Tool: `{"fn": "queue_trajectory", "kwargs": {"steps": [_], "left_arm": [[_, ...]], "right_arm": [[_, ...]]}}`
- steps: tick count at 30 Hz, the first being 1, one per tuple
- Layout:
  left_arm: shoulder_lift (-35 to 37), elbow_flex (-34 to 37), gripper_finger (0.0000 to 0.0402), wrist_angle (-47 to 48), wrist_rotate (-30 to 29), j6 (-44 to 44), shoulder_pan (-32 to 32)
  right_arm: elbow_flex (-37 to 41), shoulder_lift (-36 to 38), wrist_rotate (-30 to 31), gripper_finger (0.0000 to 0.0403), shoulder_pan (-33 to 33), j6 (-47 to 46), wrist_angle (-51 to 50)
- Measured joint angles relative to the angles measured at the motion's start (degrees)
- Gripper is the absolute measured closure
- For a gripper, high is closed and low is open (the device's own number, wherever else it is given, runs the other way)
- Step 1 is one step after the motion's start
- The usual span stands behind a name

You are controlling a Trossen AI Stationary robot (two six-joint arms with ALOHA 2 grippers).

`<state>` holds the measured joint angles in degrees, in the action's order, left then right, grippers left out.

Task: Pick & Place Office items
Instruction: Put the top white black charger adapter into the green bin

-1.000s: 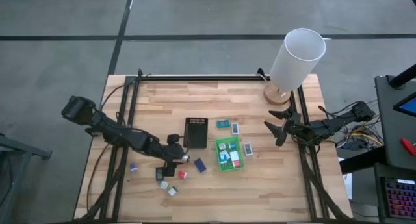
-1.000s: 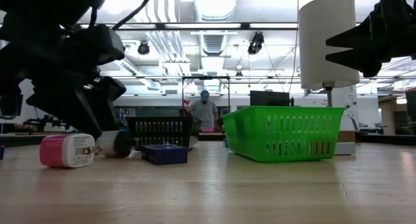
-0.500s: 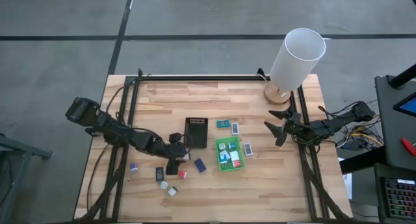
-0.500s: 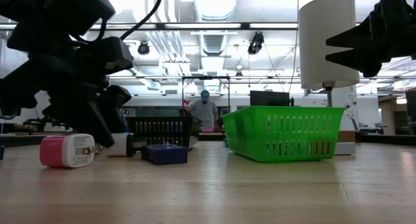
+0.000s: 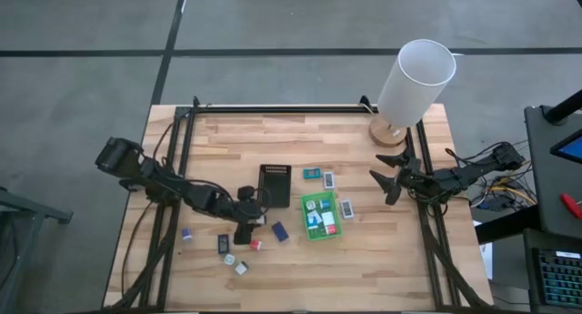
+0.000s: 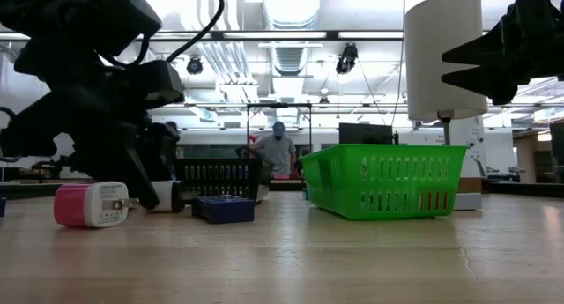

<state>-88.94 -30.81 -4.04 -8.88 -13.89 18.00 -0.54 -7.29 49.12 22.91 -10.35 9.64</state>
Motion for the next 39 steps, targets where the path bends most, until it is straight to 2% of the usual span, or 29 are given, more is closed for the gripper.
{"fn": "queue_trajectory", "kwargs": {"steps": [3, 11, 26, 39], "left_arm": [[-0.9, 0.0, 0.0198, -0.8, 0.1, 0.0, 0.0], [-1.2, 0.0, 0.0270, -1.2, 0.1, 0.0, -0.3], [0.0, 0.0, 0.0267, -0.4, -0.1, 0.7, -0.3], [10.8, 0.0, 0.0265, 2.4, 0.1, 0.8, -0.2]], "right_arm": [[0.0, 0.0, 0.0, 0.0092, 0.0, 0.0, 0.0], [0.0, 0.0, 0.0, 0.0099, 0.0, 0.0, 0.0], [0.0, 0.0, 0.0, 0.0093, 0.0, 0.0, 0.0], [0.0, 0.0, 0.0, 0.0100, 0.0, 0.0, 0.0]]}}
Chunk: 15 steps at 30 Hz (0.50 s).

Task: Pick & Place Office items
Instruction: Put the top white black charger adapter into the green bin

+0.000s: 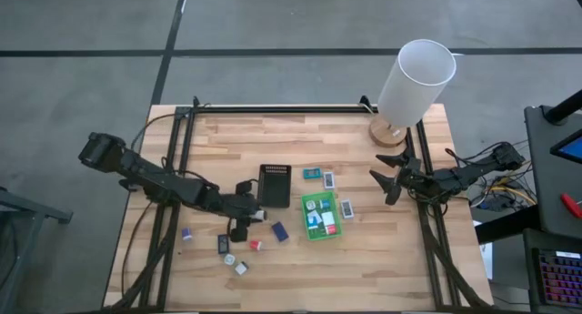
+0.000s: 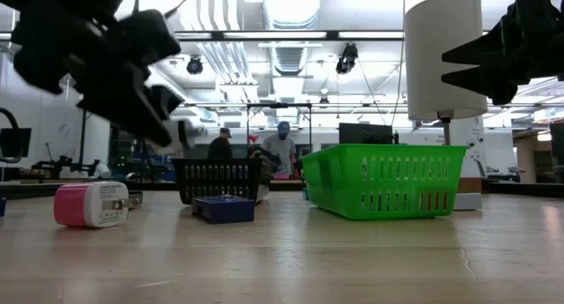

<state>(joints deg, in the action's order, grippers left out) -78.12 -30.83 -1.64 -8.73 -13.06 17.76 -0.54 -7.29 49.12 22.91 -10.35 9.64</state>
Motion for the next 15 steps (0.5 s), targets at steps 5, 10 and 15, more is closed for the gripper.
{"fn": "queue_trajectory", "kwargs": {"steps": [5, 10, 15], "left_arm": [[3.5, -1.6, 0.0262, 0.0, -0.6, -0.2, 0.0], [3.2, -5.3, 0.0262, 0.5, -3.9, -0.4, -0.1], [0.8, -10.1, 0.0258, 1.9, -7.0, -0.3, -0.4]], "right_arm": [[0.0, 0.0, 0.0, 0.0093, 0.0, 0.0, 0.0], [0.0, 0.0, 0.0, 0.0093, 0.0, 0.0, 0.0], [0.0, 0.0, 0.0, 0.0100, 0.0, 0.0, 0.0]]}}
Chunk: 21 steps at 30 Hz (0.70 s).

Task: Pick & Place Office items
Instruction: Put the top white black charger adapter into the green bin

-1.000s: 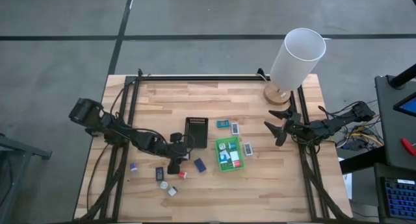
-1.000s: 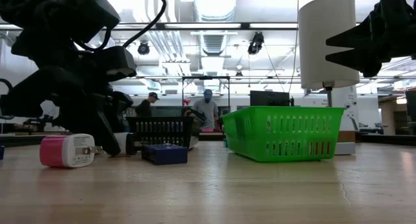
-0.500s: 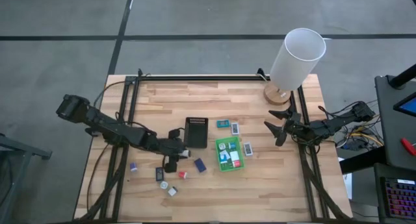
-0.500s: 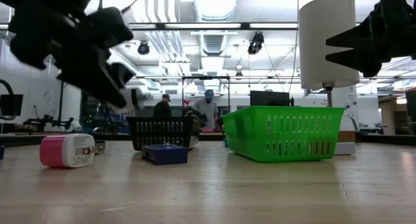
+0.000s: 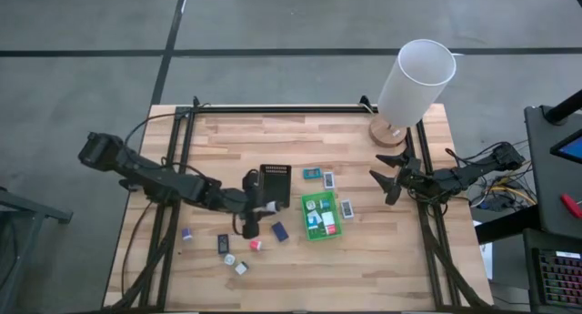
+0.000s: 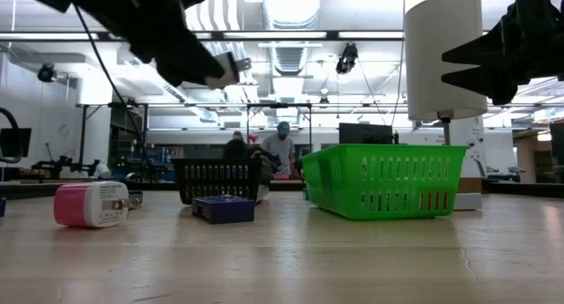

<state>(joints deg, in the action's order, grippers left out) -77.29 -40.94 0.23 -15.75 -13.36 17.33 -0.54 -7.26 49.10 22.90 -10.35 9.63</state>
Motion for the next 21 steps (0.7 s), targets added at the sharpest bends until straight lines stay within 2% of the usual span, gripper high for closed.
{"fn": "queue_trajectory", "kwargs": {"steps": [11, 21], "left_arm": [[-11.0, -9.9, 0.0255, 1.3, -0.8, 0.7, -4.8], [-24.5, -21.7, 0.0253, 1.5, 4.4, 8.2, -6.8]], "right_arm": [[0.0, -0.7, 0.0, 0.0102, 0.0, 0.0, 0.0], [0.0, -0.8, 0.0, 0.0092, 0.0, 0.0, 0.0]]}}
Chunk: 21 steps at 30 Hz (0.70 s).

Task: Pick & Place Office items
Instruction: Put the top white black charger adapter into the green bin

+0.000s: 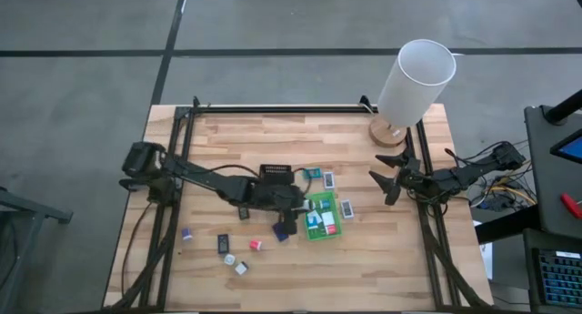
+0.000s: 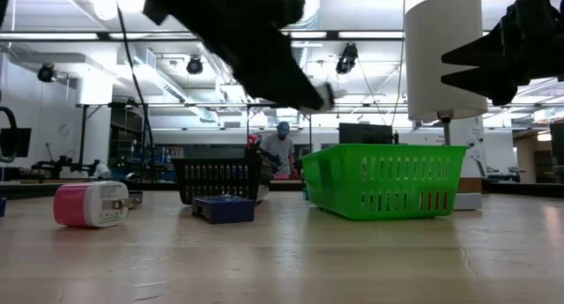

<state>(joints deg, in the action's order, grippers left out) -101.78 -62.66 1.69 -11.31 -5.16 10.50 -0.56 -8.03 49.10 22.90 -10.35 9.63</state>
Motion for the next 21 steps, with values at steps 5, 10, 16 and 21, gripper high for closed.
{"fn": "queue_trajectory", "kwargs": {"steps": [5, 10, 16, 21], "left_arm": [[-5.6, -5.9, 0.0255, 3.8, 2.8, 2.0, -1.5], [-9.5, -10.8, 0.0256, 5.9, 5.0, 1.8, -3.8], [-11.8, -13.3, 0.0242, 7.0, 7.8, 1.8, -5.8], [-11.8, -13.0, 0.0240, 7.2, 9.1, 1.6, -6.0]], "right_arm": [[0.0, 0.0, 0.0, 0.0099, 0.0, 0.0, 0.0], [0.0, 0.0, 0.0, 0.0105, 0.0, 0.0, 0.0], [0.0, 0.0, 0.0, 0.0104, 0.0, 0.0, 0.0], [0.0, 0.0, 0.0, 0.0097, 0.0, 0.0, 0.0]]}}
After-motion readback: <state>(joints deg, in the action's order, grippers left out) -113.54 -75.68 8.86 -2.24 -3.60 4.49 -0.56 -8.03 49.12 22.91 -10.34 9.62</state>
